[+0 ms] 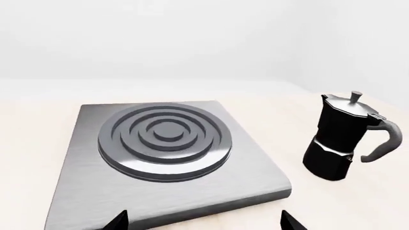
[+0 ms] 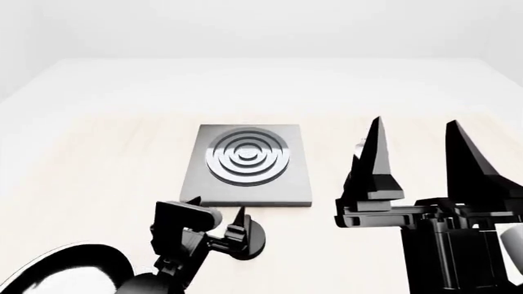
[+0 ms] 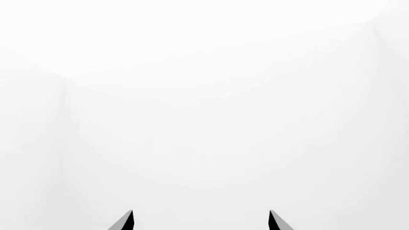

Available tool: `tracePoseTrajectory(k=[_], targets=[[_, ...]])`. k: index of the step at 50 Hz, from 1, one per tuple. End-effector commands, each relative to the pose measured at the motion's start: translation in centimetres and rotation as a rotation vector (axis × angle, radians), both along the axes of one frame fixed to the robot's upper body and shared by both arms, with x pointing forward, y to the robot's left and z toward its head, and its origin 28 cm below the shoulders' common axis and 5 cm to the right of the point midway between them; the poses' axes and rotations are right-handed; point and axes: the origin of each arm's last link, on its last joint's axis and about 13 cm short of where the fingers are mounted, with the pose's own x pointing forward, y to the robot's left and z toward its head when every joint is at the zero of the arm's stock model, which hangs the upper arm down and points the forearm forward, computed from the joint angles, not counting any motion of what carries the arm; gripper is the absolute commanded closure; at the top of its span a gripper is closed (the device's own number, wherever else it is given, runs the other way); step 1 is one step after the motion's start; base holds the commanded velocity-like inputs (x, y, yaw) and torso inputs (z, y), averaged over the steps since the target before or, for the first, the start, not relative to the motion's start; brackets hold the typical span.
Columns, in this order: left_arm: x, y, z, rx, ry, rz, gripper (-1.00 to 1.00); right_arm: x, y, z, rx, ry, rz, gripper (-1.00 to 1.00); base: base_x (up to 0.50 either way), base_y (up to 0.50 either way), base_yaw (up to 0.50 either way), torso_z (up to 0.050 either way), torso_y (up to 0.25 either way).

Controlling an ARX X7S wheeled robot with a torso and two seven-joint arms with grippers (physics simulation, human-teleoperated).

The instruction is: Turn on the stove and put the moka pot on it.

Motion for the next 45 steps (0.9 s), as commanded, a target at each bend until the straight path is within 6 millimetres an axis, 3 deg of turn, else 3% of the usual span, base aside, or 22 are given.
tracePoseTrajectory(k=[1, 45], targets=[[-0.2, -0.8, -0.8, -0.019, 0.029, -0.035, -1.00, -0.2, 0.1, 0.3, -0.001, -0.008, 0.005, -1.00, 0.00, 0.00, 0.00, 0.000, 0.000], [-0.2, -2.5, -4.4, -0.057, 0.121, -0.098, -1.00, -0.5, 0.2, 0.6, 0.005, -0.021, 0.021, -1.00, 0.00, 0.00, 0.00, 0.000, 0.000]])
